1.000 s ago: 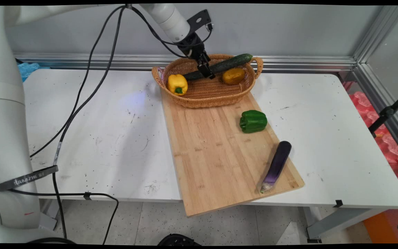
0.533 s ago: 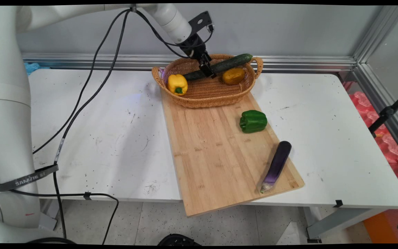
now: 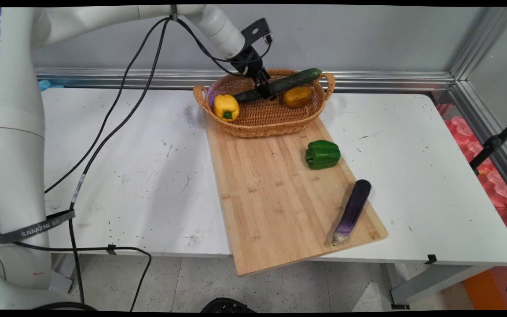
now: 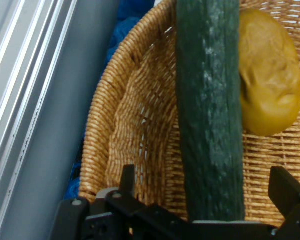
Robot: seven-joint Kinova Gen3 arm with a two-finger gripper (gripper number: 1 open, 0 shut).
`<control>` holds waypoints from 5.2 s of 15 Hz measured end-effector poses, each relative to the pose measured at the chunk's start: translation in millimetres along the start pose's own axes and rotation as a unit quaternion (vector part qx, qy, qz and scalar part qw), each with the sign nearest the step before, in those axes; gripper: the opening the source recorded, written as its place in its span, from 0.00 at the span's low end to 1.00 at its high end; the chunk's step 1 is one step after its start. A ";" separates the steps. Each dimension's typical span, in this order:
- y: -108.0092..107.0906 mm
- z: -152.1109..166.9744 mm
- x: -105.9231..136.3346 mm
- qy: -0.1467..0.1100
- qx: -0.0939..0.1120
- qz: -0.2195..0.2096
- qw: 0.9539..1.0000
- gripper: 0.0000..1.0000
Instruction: Pick up the cucumber from the vegetable basket, then place the picked object on the cutting board
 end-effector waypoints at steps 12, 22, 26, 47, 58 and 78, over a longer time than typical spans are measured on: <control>1.2 6.7 -0.4 0.011 0.000 -0.008 1.000 0.00; 28.5 -31.3 49.8 0.025 0.009 -0.005 1.000 0.00; 53.3 -49.1 86.4 0.034 -0.003 0.003 0.999 0.00; 227.4 -133.9 233.0 0.016 -0.128 -0.022 0.991 0.00; 271.0 -140.1 199.5 -0.029 -0.151 -0.023 0.988 0.00; 288.7 -35.0 129.0 -0.061 -0.113 -0.017 0.992 0.00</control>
